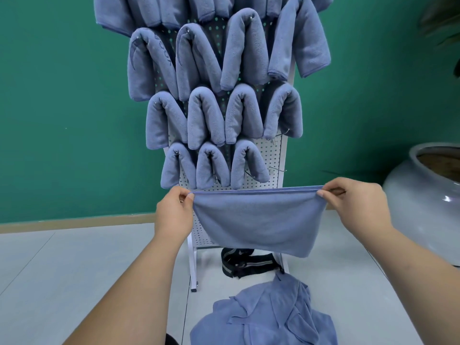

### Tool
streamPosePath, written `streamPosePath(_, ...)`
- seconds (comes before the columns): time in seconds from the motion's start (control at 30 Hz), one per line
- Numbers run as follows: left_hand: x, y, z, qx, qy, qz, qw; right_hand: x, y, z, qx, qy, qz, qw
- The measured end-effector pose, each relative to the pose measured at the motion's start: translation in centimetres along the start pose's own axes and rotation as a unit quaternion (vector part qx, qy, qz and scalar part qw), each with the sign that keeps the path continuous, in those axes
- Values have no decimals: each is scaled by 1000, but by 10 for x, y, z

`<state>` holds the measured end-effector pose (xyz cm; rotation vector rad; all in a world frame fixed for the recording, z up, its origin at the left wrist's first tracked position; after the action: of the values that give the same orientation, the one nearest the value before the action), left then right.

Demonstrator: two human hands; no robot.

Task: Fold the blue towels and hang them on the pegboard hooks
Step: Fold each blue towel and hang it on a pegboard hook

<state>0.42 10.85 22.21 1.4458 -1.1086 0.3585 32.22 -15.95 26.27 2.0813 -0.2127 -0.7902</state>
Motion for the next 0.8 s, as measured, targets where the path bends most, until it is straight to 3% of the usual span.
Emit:
streamPosePath(0.2, 11, -1, 4, 17, 34, 187, 982, -3, -14, -8, -29, 38, 51, 998)
streamPosePath(0.3, 8, 2, 3, 33, 52, 268, 961, 5, -18, -9, -81, -49, -170, 981)
streamPosePath(0.37, 7, 4, 3, 45, 62, 303, 950, 7, -21, -7, -111, -94, -345, 927)
streamPosePath(0.47, 9, 6, 2, 55, 65, 333, 939, 2, -14, -6, -94, -108, -461, 876)
streamPosePath(0.6, 6, 1, 1, 43, 110, 344, 932, -5, -7, -4, -51, -122, -493, 860)
streamPosePath(0.8, 8, -21, 13, 24, 145, 301, 942, -3, -19, 2, 20, -181, -467, 865)
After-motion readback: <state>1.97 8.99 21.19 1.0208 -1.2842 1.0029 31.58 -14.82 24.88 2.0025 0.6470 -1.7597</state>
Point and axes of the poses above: each hand's wrist, its own z-axis away from the middle knuckle, its own y-axis out of the back of the hand, x = y × z, the point moved 5 cm from there along -z, towards the middle knuckle, and after that the axes turned 10 degrees about -x, right-handed, at the moved point
